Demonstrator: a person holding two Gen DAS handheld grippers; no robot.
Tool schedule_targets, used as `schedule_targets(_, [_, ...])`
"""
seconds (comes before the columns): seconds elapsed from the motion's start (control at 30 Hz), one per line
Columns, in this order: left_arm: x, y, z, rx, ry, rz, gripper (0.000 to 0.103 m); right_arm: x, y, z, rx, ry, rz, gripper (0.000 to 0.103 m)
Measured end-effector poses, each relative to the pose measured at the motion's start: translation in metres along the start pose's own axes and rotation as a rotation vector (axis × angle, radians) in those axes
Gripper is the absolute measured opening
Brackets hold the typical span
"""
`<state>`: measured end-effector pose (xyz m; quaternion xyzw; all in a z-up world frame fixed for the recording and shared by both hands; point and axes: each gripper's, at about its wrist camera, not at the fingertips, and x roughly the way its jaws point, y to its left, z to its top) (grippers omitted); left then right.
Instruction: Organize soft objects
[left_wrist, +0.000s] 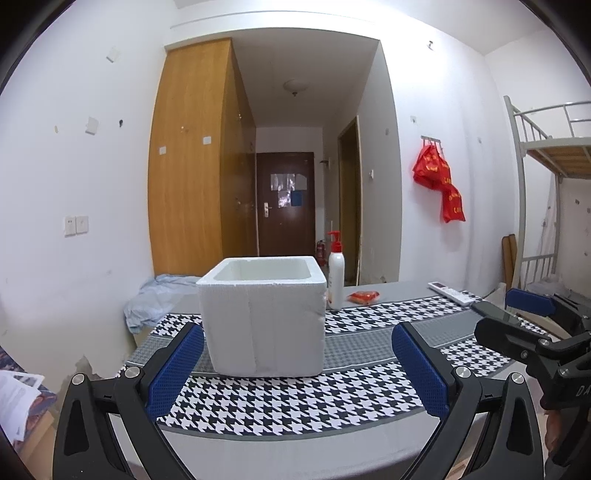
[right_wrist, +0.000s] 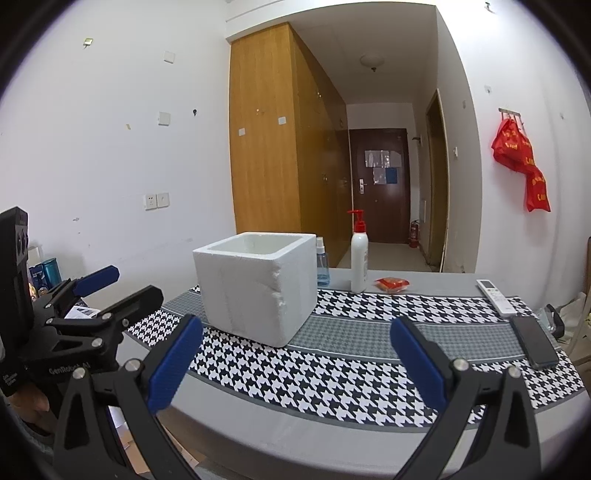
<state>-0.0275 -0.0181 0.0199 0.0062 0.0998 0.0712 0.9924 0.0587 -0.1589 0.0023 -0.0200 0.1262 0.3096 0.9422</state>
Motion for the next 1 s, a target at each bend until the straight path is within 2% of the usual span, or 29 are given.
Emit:
schedule_targets(0.27, [-0.0041,-0.0034,-0.0012,0.021,-0.009,0.012,0.102,-0.0040,0.0031,0.0005,-0.008,-0.012,0.012,0.103])
schedule_targets(0.47, [0.0003,0.0018,0.0000,0.000,0.003,0.032,0.102,-0.0012,0.0029,-0.0008,-0.010,0.001,0.010,0.103])
schedule_targets(1.0, [0.0018,0.0009,-0.0004,-0.004,0.011,0.021,0.102,-0.0017,0.0042,-0.0016,-0.026,0.011,0.011,0.103])
